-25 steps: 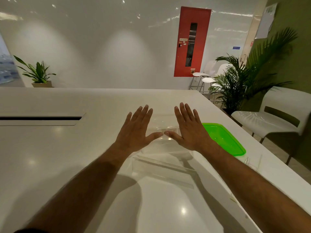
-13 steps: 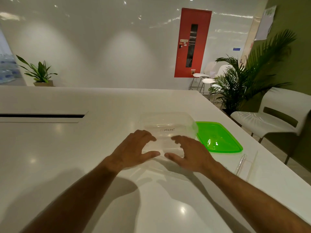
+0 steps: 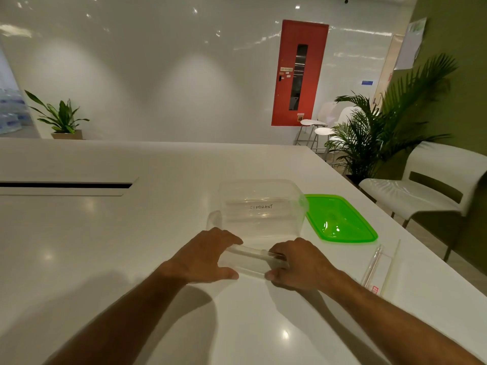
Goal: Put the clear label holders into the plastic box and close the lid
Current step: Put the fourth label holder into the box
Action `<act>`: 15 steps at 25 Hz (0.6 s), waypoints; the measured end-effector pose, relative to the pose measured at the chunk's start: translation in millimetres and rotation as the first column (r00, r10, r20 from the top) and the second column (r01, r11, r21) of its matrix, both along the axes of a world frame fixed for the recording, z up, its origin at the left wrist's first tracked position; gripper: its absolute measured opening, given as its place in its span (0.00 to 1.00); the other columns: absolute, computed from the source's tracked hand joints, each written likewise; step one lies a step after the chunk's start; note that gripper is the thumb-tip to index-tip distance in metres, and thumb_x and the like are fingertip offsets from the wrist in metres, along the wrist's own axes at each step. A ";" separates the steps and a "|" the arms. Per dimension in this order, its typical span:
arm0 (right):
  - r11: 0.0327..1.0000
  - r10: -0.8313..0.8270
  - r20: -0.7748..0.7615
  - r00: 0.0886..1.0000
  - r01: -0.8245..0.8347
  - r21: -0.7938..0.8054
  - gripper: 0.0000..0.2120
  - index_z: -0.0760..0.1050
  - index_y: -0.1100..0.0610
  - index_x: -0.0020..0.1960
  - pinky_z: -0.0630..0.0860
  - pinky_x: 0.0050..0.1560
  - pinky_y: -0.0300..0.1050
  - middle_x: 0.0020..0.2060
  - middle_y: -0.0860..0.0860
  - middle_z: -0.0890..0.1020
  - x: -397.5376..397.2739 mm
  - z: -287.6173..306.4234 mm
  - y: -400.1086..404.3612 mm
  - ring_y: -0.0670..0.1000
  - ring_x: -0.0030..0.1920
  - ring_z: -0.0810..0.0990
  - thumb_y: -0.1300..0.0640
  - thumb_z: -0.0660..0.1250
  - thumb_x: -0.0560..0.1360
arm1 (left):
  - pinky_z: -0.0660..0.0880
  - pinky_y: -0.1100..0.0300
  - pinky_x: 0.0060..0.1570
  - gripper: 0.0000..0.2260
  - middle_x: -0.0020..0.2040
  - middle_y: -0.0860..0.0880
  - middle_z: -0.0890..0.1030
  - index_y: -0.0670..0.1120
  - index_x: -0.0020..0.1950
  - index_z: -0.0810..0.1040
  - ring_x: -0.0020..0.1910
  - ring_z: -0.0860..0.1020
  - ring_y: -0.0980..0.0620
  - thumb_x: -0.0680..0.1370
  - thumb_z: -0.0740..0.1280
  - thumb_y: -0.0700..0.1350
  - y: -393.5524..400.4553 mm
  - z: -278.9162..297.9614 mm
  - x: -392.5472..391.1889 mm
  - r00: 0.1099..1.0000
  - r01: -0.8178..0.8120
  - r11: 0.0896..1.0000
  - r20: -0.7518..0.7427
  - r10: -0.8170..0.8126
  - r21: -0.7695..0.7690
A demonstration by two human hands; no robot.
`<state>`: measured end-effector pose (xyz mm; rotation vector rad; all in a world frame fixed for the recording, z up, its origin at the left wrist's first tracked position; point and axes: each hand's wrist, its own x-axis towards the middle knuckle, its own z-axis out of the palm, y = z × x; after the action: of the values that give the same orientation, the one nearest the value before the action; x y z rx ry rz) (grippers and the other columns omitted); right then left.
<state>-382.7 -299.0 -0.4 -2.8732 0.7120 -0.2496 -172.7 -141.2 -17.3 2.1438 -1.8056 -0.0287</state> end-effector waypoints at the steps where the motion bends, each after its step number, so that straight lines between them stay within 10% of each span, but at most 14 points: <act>1: 1.000 0.003 0.008 1.000 -0.003 -0.013 0.21 0.78 0.51 0.44 0.75 0.38 0.43 0.36 0.45 0.81 -0.1 0.6 1.3 0.49 0.38 0.78 0.35 0.71 0.64 | 0.62 0.65 0.61 0.34 0.68 0.59 0.73 0.61 0.70 0.68 0.61 0.69 0.61 0.67 0.71 0.68 -0.4 -0.2 -2.2 1.000 0.015 1.000 0.018 -0.014 -0.012; 12: 0.998 0.068 0.050 0.996 -0.068 0.012 0.24 0.81 0.47 0.58 0.78 0.49 0.44 0.49 0.45 0.86 -4.3 26.7 24.4 0.49 0.49 0.82 0.37 0.72 0.66 | 0.68 0.59 0.59 0.28 0.64 0.55 0.79 0.55 0.70 0.71 0.60 0.76 0.53 0.72 0.68 0.62 -3.2 7.1 -34.3 0.966 0.137 0.981 0.235 -0.103 -0.135; 15: 0.970 0.061 0.141 0.988 -0.092 0.224 0.28 0.82 0.49 0.55 0.80 0.47 0.39 0.46 0.45 0.86 -11.8 37.6 23.1 0.43 0.46 0.83 0.35 0.76 0.61 | 0.70 0.60 0.56 0.26 0.61 0.56 0.81 0.54 0.67 0.74 0.58 0.78 0.54 0.71 0.71 0.60 3.3 14.1 -33.8 0.965 0.174 0.969 0.228 -0.132 -0.174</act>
<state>-394.5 -275.9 37.1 -2.6283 0.5631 -0.3224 -206.5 -137.9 -3.2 1.9301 -1.9999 0.3407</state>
